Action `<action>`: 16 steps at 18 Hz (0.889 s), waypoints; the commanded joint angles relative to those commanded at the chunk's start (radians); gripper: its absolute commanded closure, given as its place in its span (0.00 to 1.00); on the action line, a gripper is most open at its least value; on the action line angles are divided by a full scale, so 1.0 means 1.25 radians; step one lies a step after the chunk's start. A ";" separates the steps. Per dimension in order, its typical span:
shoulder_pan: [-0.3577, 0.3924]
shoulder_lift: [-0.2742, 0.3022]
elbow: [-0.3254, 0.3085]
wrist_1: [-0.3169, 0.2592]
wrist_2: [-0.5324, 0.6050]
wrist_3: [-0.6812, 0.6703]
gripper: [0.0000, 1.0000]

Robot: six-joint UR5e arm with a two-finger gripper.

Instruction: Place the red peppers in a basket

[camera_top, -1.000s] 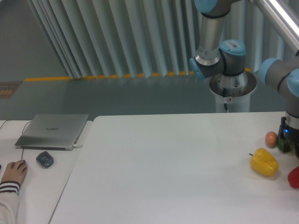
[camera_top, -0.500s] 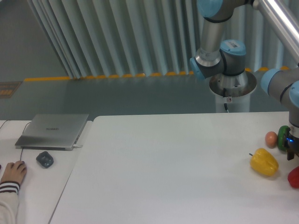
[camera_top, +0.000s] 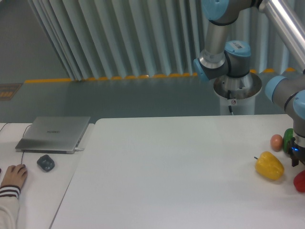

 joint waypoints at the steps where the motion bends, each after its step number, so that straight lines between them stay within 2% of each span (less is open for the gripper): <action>1: 0.000 -0.004 0.000 0.006 0.001 0.000 0.00; 10: 0.000 -0.020 -0.009 0.010 0.002 0.006 0.00; 11: 0.000 -0.020 -0.006 0.011 0.002 0.010 0.05; 12: 0.001 -0.018 -0.005 0.011 0.002 0.010 0.23; 14: 0.001 -0.017 -0.002 0.011 0.001 0.010 0.52; 16: 0.001 -0.012 0.001 0.010 0.000 0.011 0.53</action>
